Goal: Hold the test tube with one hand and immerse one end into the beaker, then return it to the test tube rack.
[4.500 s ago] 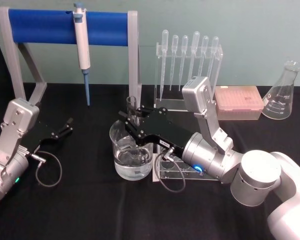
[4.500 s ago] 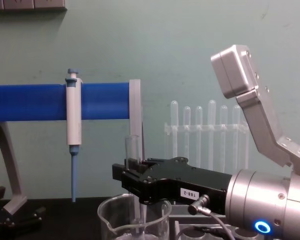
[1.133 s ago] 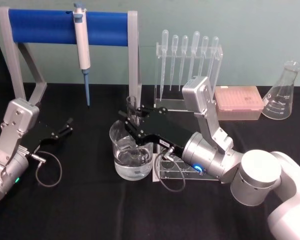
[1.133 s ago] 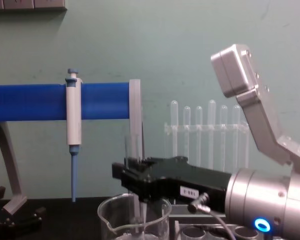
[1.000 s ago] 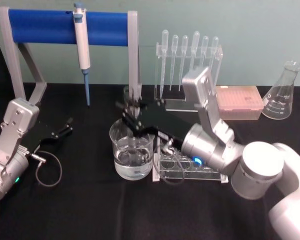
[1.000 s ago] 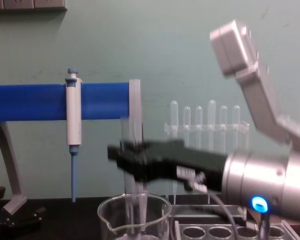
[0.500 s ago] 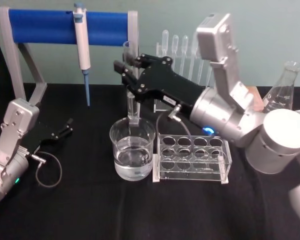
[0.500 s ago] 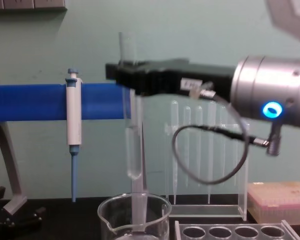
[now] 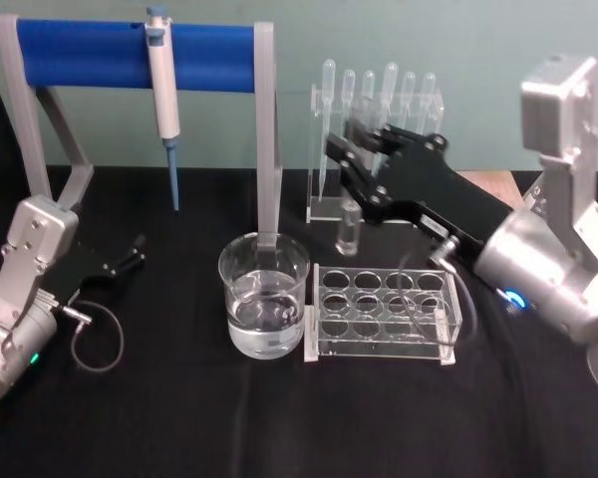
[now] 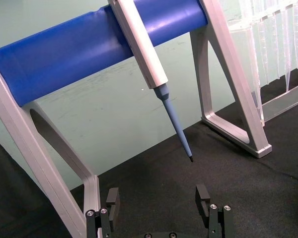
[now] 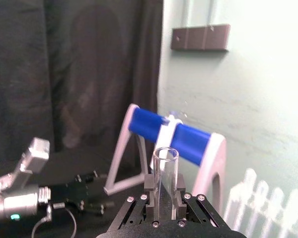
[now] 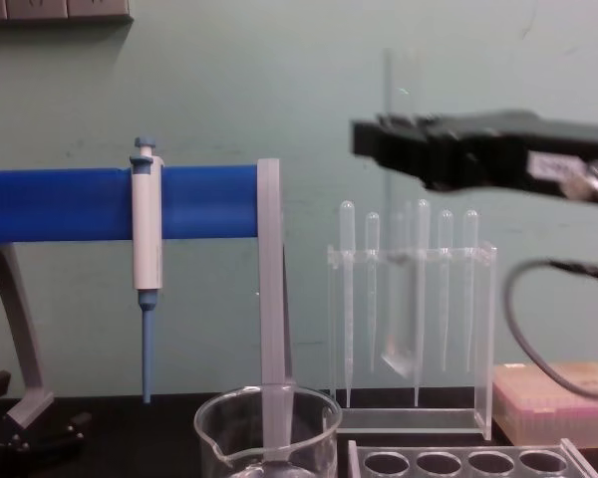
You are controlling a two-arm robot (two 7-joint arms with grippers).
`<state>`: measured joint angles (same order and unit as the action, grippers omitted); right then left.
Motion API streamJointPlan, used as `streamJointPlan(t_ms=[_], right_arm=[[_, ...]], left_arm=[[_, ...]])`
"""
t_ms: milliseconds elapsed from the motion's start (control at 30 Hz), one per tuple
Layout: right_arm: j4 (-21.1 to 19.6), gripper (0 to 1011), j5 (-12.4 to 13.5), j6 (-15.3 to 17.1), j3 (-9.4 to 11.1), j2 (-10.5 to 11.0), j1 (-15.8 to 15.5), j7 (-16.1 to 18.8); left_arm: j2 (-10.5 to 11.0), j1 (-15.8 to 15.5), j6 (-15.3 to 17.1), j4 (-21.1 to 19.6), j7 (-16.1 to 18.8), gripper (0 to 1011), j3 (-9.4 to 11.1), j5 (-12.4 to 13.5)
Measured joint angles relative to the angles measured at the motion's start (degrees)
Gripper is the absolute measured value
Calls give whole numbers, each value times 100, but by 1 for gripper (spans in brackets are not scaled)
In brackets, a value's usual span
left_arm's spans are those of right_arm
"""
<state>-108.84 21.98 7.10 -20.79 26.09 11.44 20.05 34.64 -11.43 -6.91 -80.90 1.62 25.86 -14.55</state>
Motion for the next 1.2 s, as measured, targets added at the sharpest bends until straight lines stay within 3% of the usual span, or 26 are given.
streamJointPlan(t_ms=[200, 433, 1200], right_arm=[[44, 226, 49, -110, 178, 92, -418, -74], [210, 226, 25, -224, 222, 58, -615, -99], [1049, 226, -248, -518, 92, -242, -452, 32]], left_arm=[[0, 0, 0, 0, 0, 1000, 0, 0], [0, 0, 0, 0, 0, 1000, 0, 0], [0, 0, 0, 0, 0, 1000, 0, 0]])
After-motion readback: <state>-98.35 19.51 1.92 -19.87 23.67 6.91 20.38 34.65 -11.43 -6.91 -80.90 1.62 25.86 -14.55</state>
